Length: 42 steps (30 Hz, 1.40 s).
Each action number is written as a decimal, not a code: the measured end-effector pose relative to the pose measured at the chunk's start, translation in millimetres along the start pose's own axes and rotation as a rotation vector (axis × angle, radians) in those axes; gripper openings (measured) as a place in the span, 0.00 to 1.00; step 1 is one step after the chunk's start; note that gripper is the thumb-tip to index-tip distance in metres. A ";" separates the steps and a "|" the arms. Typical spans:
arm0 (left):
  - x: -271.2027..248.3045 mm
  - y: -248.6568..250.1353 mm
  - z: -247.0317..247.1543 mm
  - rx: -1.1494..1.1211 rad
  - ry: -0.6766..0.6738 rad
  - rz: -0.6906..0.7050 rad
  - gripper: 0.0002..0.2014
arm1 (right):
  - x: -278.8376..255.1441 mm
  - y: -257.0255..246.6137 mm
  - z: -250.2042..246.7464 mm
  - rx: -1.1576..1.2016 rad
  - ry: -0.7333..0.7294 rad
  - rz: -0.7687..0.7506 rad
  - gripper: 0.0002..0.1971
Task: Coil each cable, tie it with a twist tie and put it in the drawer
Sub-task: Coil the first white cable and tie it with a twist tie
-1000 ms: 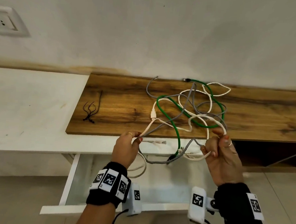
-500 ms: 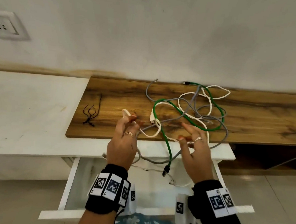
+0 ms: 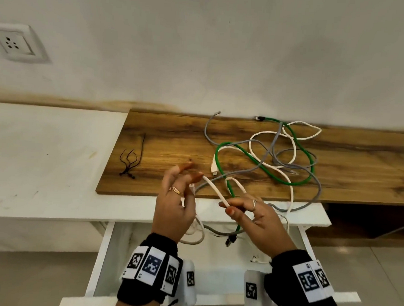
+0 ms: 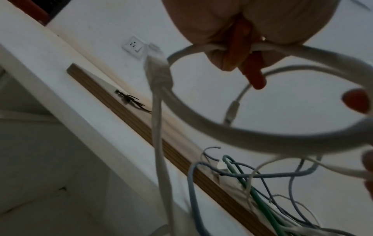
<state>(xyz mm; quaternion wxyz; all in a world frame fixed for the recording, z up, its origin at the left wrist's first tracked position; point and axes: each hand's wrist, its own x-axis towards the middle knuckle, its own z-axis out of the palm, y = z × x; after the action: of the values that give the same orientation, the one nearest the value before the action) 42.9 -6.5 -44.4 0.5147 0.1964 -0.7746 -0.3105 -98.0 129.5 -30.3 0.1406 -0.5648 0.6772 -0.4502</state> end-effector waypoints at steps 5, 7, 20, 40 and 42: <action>-2.5 -6.5 -10.0 0.097 -0.304 -0.418 0.17 | -6.0 25.5 -13.7 -0.041 0.129 0.043 0.09; -3.7 -4.9 -9.1 0.090 -0.500 -0.621 0.13 | -9.6 36.5 -18.6 -0.168 0.154 0.070 0.10; -12.2 21.4 35.6 -0.277 -0.478 -1.265 0.14 | -6.6 18.5 31.4 -0.918 -0.084 -0.011 0.18; -21.2 -10.4 31.6 -0.207 -0.122 -1.184 0.07 | 17.2 45.4 17.6 -0.705 -0.023 0.567 0.18; -19.7 -8.6 33.6 -0.179 -0.141 -1.163 0.09 | 19.8 42.3 12.7 -0.639 0.009 0.628 0.19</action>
<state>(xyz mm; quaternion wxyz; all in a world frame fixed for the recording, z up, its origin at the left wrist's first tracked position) 19.6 8.9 -72.9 0.2216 0.5235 -0.5429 -0.6181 -122.5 104.3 -63.6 0.0859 -0.3451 0.9215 -0.1562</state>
